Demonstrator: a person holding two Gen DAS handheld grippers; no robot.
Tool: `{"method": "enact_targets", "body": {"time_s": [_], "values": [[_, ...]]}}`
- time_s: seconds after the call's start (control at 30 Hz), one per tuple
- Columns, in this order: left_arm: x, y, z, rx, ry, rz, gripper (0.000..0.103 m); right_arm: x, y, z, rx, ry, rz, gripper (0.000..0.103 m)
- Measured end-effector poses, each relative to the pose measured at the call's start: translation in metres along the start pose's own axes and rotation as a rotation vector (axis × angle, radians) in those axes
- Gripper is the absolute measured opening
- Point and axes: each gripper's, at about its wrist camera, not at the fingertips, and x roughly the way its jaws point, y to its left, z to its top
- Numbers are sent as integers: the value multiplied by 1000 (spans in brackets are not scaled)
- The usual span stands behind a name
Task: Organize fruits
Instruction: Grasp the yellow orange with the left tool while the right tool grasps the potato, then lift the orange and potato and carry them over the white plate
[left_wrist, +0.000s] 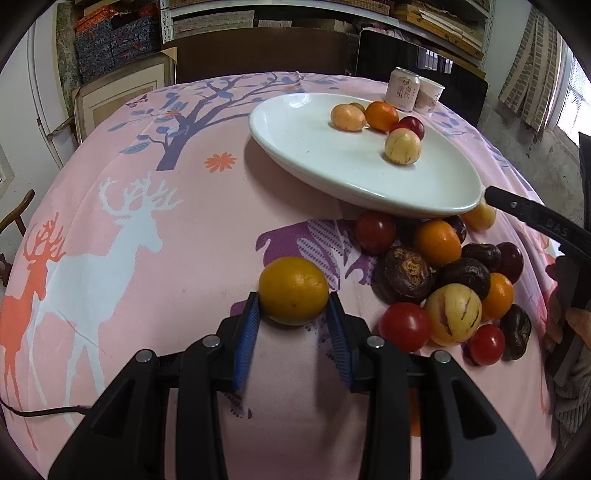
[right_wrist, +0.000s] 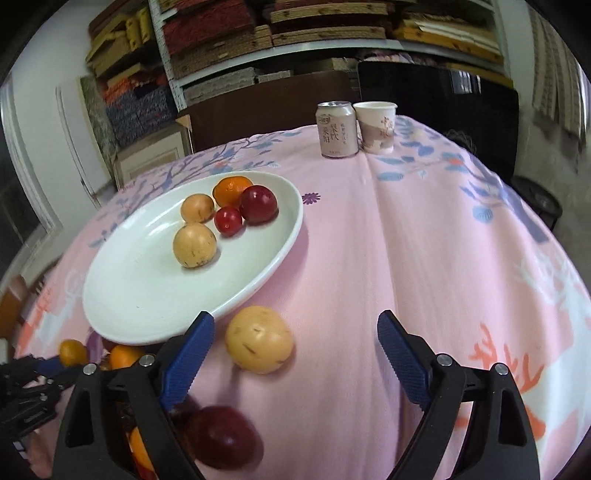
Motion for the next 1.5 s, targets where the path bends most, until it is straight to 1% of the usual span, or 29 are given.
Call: {"method": "enact_targets", "body": {"time_s": [0.13, 0.23, 0.27, 0.3, 0.37, 0.43, 0.47, 0.5, 0.83, 1.0, 1.1, 1.23, 1.37, 1.5], "values": [[1, 0, 0, -1, 5, -1, 37, -1, 3, -4, -36, 27, 38, 88], [1, 0, 0, -2, 5, -2, 37, -2, 13, -11, -90, 38, 39, 87], [1, 0, 0, -2, 5, -1, 37, -1, 16, -11, -103, 43, 41, 84], [1, 0, 0, -1, 5, -1, 37, 0, 16, -11, -105, 48, 45, 75], [1, 0, 1, 1, 5, 0, 37, 4, 13, -9, -79, 63, 52, 65], [1, -1, 1, 3, 6, 1, 37, 8, 9, -8, -53, 82, 60, 58], [2, -1, 0, 3, 6, 0, 37, 9, 8, -9, -47, 87, 68, 50], [3, -1, 1, 2, 6, 0, 37, 10, 8, -8, -42, 89, 75, 44], [5, 0, 4, -18, 4, -12, 37, 10, 13, -10, -60, 95, 77, 43], [5, 0, 5, -19, 4, -13, 37, 10, 10, -10, -44, 95, 86, 43], [3, 1, 4, -19, 0, -27, 36, 5, 7, -13, -26, 88, 97, 43], [0, 0, 4, -15, -10, -19, 36, 0, 0, -15, 5, 78, 110, 43], [-6, 3, 3, -27, -34, -16, 36, -8, -6, -16, 35, 51, 117, 43], [-22, 3, 6, -31, -94, -5, 36, -27, -20, -12, 100, -29, 130, 43]]}}
